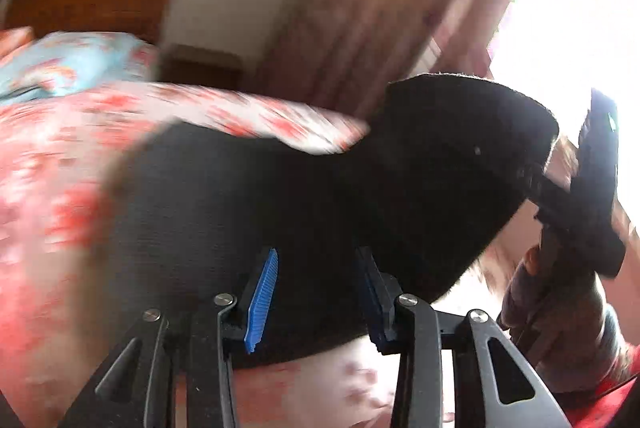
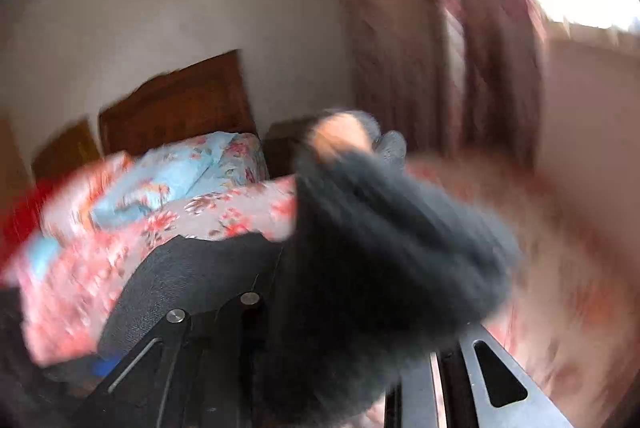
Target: Fold small clothes
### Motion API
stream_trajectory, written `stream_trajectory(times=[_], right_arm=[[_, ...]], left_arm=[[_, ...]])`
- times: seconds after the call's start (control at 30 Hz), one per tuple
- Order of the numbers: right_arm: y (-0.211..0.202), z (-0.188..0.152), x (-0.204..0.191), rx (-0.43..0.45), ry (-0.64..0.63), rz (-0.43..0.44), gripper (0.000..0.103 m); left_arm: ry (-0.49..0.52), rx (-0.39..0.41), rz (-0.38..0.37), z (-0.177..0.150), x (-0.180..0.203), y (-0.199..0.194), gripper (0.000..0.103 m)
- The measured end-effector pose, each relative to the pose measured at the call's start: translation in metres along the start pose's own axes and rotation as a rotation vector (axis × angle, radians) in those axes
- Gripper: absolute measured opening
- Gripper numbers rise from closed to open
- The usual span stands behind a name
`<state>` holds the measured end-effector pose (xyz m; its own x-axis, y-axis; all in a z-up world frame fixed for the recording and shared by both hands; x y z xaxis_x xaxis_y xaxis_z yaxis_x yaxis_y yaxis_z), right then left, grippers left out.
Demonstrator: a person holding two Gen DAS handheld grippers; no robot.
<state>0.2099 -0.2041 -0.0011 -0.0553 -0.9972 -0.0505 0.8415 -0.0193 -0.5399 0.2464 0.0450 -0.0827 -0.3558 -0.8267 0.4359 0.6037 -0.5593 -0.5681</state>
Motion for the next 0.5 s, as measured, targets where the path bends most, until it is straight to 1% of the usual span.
stream_trajectory(times=[0.03,0.1,0.17,0.2,0.23,0.27,0.3,0.33,0.37,0.4,0.5], right_arm=[[-0.001,0.005,-0.024,0.024,-0.076,-0.005,0.0],[0.002,0.006,-0.08,0.057,-0.248,-0.005,0.0],[0.012,-0.007,-0.133,0.056,-0.424,0.007,0.0],[0.022,-0.023,-0.164,0.035,-0.543,0.023,0.0],[0.033,-0.04,-0.187,0.007,-0.651,0.033,0.0],[0.047,-0.064,-0.209,-0.032,-0.778,0.035,0.0],[0.063,-0.094,-0.225,-0.095,-0.907,0.024,0.0],[0.071,-0.118,-0.234,-0.085,-0.976,-0.022,0.0],[0.068,-0.133,-0.239,-0.006,-1.04,-0.073,0.0],[0.069,-0.141,-0.242,-0.003,-1.054,-0.073,0.0],[0.072,-0.145,-0.241,-0.028,-1.013,-0.013,0.0]], left_arm=[[-0.047,0.039,0.031,0.001,-0.019,-0.016,0.04],[-0.106,0.087,0.082,0.001,-0.044,-0.038,0.04],[-0.159,0.125,0.131,-0.002,-0.069,-0.058,0.04],[-0.174,0.131,0.152,-0.003,-0.077,-0.063,0.04],[-0.192,0.133,0.182,-0.006,-0.087,-0.069,0.04],[-0.209,0.124,0.224,-0.01,-0.095,-0.071,0.029],[-0.226,0.111,0.254,-0.013,-0.103,-0.074,0.03],[-0.242,0.102,0.259,-0.017,-0.11,-0.076,0.03],[-0.258,0.101,0.259,-0.023,-0.116,-0.078,0.031],[-0.263,0.1,0.265,-0.026,-0.12,-0.079,0.031],[-0.272,0.096,0.263,-0.031,-0.127,-0.079,0.031]])
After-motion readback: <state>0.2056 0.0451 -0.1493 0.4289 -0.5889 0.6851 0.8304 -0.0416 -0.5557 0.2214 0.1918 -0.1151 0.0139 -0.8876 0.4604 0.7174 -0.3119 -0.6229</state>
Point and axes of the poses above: each gripper's, at about its wrist camera, not at the fingertips, and y roughly the way its jaws point, x to its right, z to its top, the point moved 4 cm from there along y, roughly the way its jaws point, and after that the axes turned 2 degrees about -x, right-handed, at the moved point
